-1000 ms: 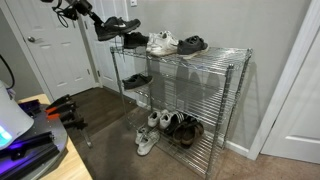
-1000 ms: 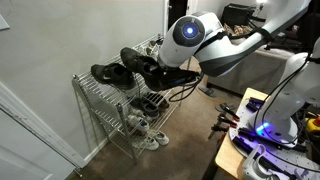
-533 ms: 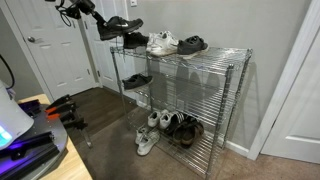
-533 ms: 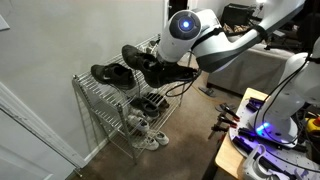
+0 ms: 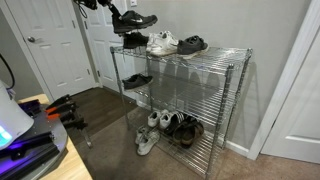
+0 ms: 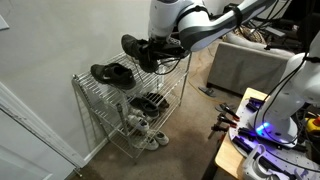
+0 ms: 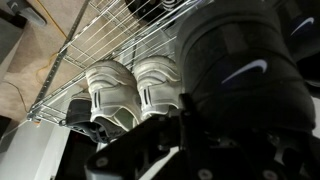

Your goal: Remove the black shoes from the second rack and put it on the top rack next to its matching shoe

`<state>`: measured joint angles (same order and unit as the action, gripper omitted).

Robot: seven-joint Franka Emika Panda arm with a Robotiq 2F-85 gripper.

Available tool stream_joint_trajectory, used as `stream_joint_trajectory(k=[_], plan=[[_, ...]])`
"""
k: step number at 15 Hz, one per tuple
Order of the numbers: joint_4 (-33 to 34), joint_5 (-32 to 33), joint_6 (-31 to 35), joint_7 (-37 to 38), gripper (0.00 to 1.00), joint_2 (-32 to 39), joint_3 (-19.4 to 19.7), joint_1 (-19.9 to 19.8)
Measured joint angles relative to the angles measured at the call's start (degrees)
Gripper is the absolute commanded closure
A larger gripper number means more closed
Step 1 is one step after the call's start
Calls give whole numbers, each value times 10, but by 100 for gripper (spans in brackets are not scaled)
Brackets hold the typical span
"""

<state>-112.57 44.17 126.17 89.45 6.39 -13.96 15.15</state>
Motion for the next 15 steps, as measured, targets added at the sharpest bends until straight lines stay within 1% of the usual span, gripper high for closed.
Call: stream_joint_trajectory(k=[3,7,10,15], plan=[[50,-14,0,-63,95,58,7,0],[111,-18,-1,-127,95,123,16,6],[148,-21,-1,-153,95,154,30,10],[202,-46,-1,-175,95,191,63,9]])
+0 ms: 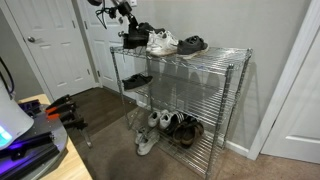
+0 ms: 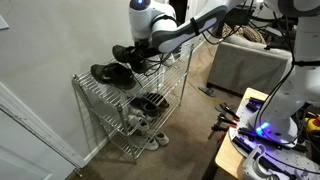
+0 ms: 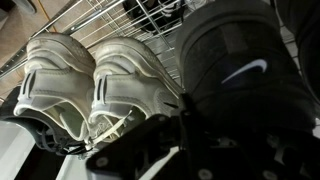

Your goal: Remove the black shoes from the second rack and put it on the top rack next to its matching shoe

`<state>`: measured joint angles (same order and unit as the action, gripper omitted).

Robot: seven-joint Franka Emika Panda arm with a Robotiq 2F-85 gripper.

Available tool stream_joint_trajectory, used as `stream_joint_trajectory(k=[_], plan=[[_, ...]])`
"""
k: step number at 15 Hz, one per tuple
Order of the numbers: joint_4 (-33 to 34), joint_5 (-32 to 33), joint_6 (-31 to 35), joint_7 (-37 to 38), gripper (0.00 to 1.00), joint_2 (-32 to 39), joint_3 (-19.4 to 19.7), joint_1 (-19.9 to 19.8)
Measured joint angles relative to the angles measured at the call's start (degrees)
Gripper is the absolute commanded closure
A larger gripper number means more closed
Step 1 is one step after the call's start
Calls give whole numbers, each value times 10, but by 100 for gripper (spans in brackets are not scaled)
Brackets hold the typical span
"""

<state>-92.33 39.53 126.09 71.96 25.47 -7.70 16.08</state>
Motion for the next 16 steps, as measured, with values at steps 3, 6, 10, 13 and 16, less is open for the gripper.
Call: stream_joint_trajectory(k=[3,6,10,13,16], plan=[[22,-11,0,-1,95,19,13,1],[37,-17,0,-1,95,33,19,4],[47,-37,-1,-9,58,42,22,10],[53,-51,-2,-21,40,44,27,15],[63,-64,-1,-26,21,43,29,19]])
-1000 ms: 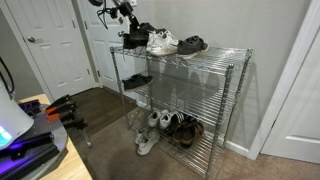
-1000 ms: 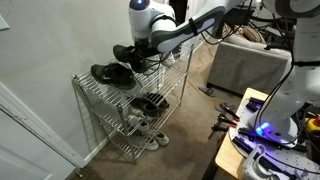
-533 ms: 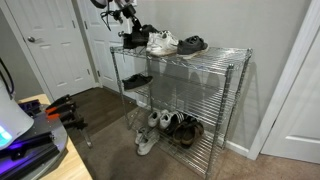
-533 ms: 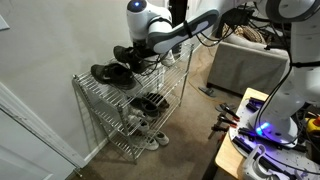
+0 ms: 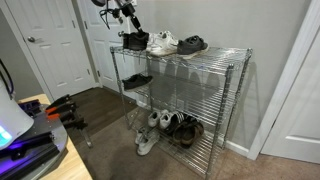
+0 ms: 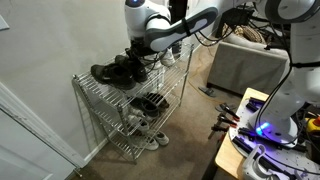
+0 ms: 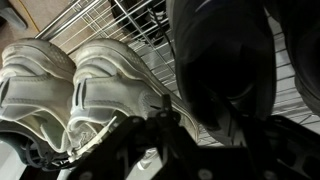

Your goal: Remove the black shoes from the second rack and put it on the top rack next to its matching shoe

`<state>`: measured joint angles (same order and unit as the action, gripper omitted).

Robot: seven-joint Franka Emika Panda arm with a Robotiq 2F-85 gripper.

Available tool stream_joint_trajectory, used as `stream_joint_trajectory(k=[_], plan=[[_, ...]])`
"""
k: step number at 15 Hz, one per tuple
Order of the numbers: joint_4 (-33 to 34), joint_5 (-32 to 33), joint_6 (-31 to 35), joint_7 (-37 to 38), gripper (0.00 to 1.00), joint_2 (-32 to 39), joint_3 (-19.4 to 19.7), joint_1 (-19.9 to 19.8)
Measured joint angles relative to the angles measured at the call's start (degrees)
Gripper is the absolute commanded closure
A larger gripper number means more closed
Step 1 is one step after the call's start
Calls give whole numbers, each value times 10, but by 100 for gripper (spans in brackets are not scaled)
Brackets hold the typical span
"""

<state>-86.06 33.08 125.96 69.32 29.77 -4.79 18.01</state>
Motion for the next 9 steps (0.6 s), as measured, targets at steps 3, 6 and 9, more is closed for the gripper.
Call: stream_joint_trajectory(k=[3,6,9], plan=[[3,-14,0,-6,2,-15,0,10],[3,-15,-6,-6,0,-46,-1,28],[3,-15,-13,-6,0,-71,0,39]])
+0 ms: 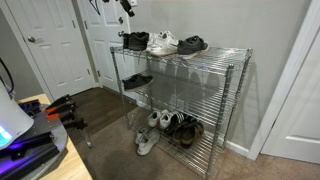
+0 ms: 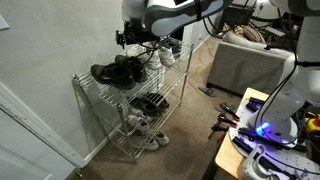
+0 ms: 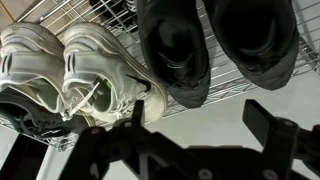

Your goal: Remove the black shoes from the second rack and put it on the top rack next to its matching shoe

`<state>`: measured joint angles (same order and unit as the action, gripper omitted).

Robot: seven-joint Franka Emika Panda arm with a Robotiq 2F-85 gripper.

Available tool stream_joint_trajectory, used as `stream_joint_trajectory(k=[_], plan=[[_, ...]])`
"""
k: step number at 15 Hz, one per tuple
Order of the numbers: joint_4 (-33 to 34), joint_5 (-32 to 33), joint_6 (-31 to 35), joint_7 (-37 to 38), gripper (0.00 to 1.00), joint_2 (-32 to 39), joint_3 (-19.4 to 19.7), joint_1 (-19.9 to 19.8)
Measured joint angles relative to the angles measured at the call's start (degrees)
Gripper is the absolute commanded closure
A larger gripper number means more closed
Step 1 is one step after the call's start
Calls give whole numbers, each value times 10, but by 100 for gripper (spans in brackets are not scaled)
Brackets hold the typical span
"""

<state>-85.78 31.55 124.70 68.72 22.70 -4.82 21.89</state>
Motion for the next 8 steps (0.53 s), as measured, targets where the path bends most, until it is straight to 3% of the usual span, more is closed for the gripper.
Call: stream_joint_trajectory(k=[8], plan=[[1,0,0,0,0,8,4,1]])
